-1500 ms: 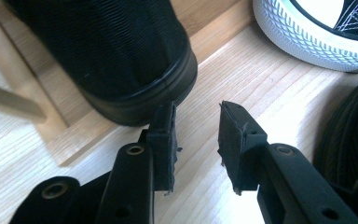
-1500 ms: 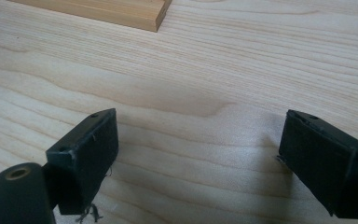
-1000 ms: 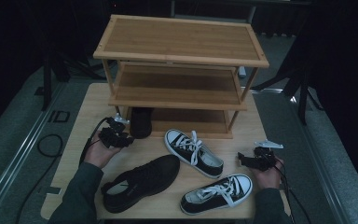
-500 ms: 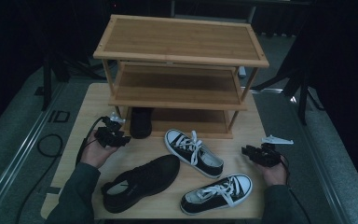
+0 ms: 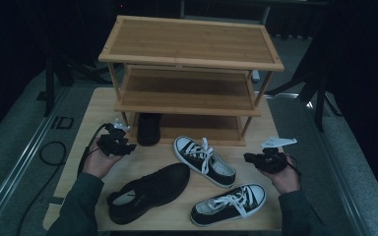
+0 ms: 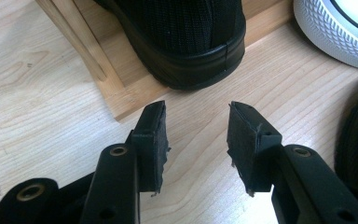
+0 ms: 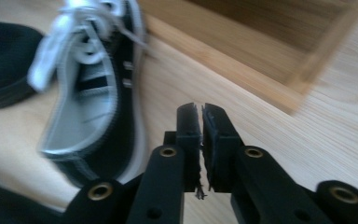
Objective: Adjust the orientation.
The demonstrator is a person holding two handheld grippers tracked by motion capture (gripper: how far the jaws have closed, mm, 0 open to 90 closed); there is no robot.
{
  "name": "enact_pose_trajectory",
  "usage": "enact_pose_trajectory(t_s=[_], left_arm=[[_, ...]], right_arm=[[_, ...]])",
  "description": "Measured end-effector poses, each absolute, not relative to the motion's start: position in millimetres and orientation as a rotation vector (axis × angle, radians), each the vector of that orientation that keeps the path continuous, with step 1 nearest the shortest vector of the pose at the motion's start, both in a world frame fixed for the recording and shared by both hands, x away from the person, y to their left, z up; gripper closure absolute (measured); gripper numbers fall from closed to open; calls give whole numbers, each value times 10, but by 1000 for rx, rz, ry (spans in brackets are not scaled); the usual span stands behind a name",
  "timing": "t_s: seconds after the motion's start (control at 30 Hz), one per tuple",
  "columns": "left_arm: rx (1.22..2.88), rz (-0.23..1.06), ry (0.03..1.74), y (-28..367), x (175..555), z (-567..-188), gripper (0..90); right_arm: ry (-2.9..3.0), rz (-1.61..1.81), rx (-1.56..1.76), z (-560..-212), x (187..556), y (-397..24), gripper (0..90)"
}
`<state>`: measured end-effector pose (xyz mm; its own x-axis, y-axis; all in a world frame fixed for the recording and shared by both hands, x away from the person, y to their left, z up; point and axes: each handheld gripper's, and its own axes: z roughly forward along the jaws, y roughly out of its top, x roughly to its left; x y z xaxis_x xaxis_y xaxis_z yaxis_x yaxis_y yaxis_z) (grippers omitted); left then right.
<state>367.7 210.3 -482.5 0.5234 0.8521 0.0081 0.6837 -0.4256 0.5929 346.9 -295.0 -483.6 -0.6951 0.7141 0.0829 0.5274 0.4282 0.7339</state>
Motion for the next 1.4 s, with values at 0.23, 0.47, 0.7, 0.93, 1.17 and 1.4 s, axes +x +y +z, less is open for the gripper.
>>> enact_pose_trajectory(t_s=[0.23,0.47,0.7,0.93,1.17,1.4], left_arm=[[2235,429,1234,2106,3676,-4771,568],[2229,433,1223,2115,3653,-4750,557],[2229,442,1216,2132,3639,-4713,553],[2239,425,1212,2130,3617,-4693,553],[2251,421,1181,2123,3573,-4652,554],[2288,393,1143,2117,3530,-4630,569]], right_arm=[[2504,1111,990,-4742,3460,-2686,854],[2588,1063,922,-4800,3481,-2429,832],[2658,982,891,-4854,3565,-2254,801],[2722,848,838,-4949,3653,-2093,839],[2715,773,792,-4934,3663,-2065,888],[2696,757,826,-4903,3713,-2185,889]])
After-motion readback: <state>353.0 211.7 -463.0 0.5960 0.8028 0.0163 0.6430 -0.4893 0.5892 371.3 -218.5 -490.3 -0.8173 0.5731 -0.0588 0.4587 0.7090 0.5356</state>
